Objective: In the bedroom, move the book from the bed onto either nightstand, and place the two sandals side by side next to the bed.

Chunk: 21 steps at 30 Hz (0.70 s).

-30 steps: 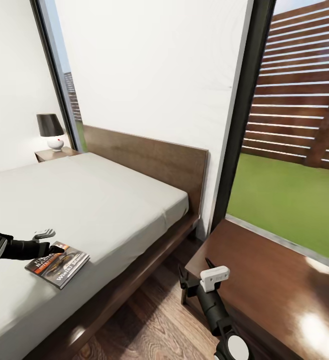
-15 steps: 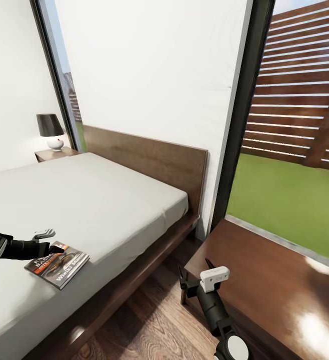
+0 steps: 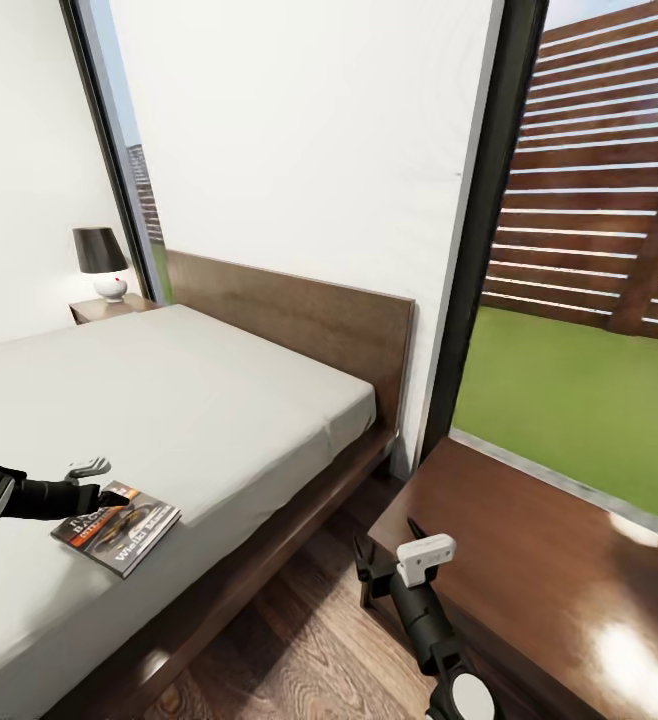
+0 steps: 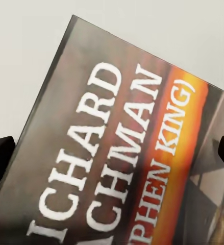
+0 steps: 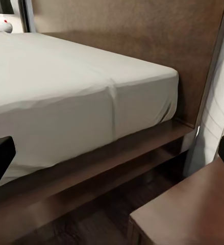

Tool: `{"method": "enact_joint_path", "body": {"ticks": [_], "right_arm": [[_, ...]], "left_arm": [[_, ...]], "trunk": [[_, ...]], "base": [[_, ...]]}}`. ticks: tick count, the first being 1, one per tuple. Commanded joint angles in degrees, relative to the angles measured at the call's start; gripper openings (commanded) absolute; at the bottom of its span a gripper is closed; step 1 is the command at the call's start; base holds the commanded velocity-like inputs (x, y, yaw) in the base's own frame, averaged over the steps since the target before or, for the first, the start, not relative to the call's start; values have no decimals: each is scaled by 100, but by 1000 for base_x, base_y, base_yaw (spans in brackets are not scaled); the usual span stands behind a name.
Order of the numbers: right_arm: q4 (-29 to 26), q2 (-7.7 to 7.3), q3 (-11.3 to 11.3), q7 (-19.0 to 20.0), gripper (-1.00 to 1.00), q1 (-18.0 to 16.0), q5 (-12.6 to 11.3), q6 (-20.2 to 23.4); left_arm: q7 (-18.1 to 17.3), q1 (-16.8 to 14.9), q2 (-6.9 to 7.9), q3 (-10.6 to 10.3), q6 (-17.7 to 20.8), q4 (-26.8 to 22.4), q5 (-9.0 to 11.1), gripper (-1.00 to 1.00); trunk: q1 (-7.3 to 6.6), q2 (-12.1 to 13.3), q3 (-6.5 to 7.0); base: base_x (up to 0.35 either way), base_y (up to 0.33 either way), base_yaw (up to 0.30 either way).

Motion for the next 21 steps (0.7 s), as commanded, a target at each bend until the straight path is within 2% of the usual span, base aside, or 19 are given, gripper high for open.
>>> {"method": "enact_joint_path", "body": {"ticks": [1, 21], "right_arm": [[7, -7, 25, -43, 100, -6, -10, -15], [37, -6, 51, -46, 100, -6, -8, -15]], "left_arm": [[-45, 1, -3, 16, 72, -1, -94, 100], [-45, 1, -3, 10, 72, -1, -94, 100]], "trunk": [[-1, -2, -6], [-1, -2, -6]], "base": [[-28, -19, 0], [-6, -4, 0]]}}
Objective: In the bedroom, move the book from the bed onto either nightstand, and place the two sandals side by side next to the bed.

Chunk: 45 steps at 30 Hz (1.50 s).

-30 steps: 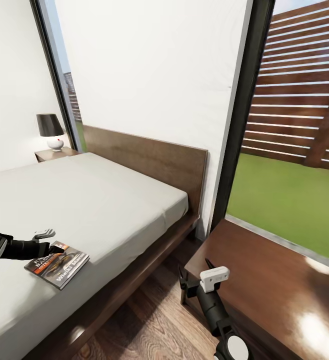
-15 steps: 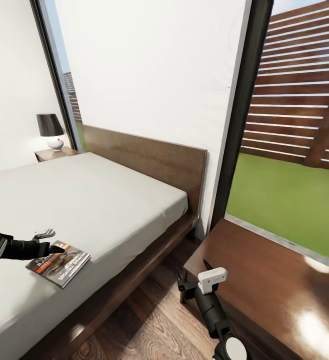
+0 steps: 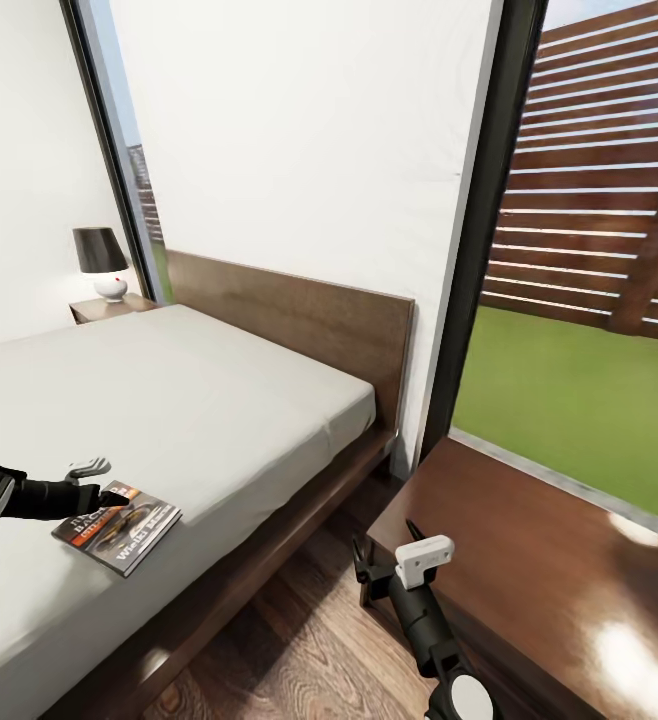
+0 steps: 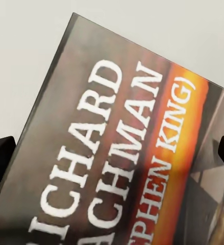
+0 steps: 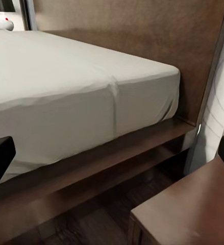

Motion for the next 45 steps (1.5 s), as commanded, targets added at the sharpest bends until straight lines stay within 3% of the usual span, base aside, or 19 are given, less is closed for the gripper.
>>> {"method": "enact_joint_path", "body": {"ticks": [1, 45], "right_arm": [[1, -6, 19, -42, 100, -6, -10, -15], [20, -3, 26, -41, 100, -6, -10, -15]], "left_arm": [[-44, 2, -4, 14, 67, 0, -96, 100], [-43, 2, -4, 2, 67, 0, -96, 100]], "trunk": [[-1, -2, -6], [-1, -2, -6]], "base": [[0, 0, 0], [-10, -20, 0]]}}
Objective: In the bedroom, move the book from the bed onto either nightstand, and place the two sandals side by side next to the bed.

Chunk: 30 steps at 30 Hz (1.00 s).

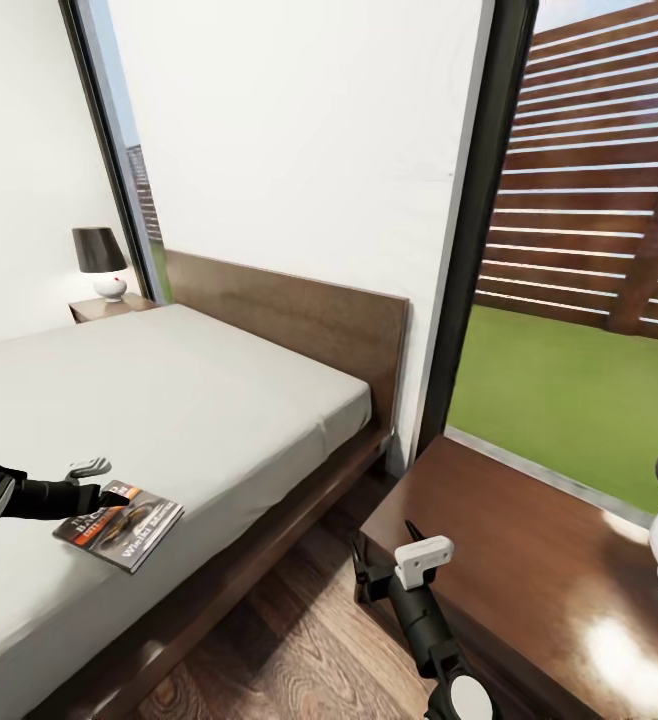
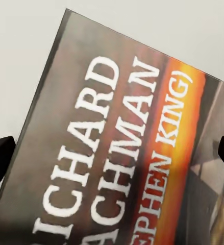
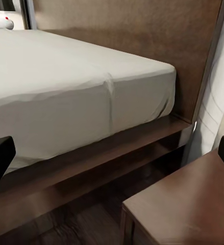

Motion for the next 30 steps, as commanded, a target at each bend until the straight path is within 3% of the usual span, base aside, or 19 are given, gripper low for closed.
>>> {"method": "enact_joint_path", "body": {"ticks": [1, 30], "right_arm": [[3, -6, 19, -43, 100, -6, -10, -15], [17, -8, 20, -44, 100, -6, -10, -15]], "left_arm": [[-44, 2, -3, 16, 77, 0, -101, 100], [-45, 2, -3, 18, 77, 0, -101, 100]], "trunk": [[-1, -2, -6], [-1, -2, -6]], "base": [[-24, -18, 0], [-3, -2, 0]]}}
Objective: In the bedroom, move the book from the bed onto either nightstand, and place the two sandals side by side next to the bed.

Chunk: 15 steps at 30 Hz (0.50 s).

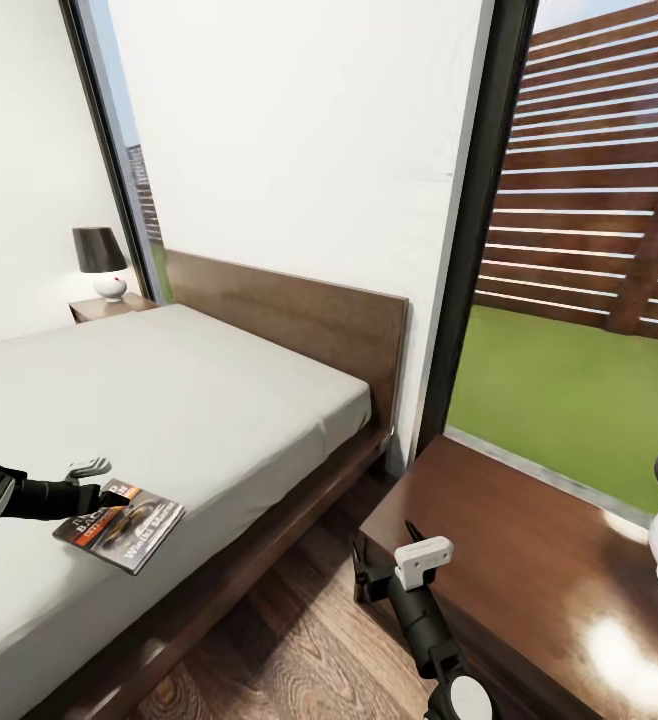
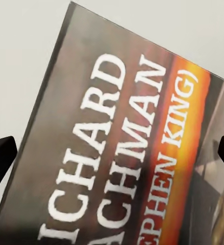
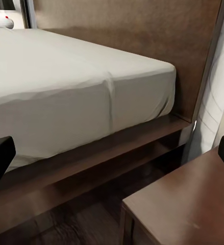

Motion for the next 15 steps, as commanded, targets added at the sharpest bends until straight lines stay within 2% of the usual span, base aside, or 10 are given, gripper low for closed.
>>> {"method": "enact_joint_path", "body": {"ticks": [1, 15], "right_arm": [[1, -6, 19, -43, 100, -6, -10, -15], [8, -5, 19, -41, 100, -6, -8, -15]], "left_arm": [[-44, 2, -3, 16, 70, 0, -103, 100], [-36, 2, -3, 16, 65, 0, -103, 100]], "trunk": [[-1, -2, -6], [-1, -2, -6]], "base": [[0, 0, 0], [0, 0, 0]]}}
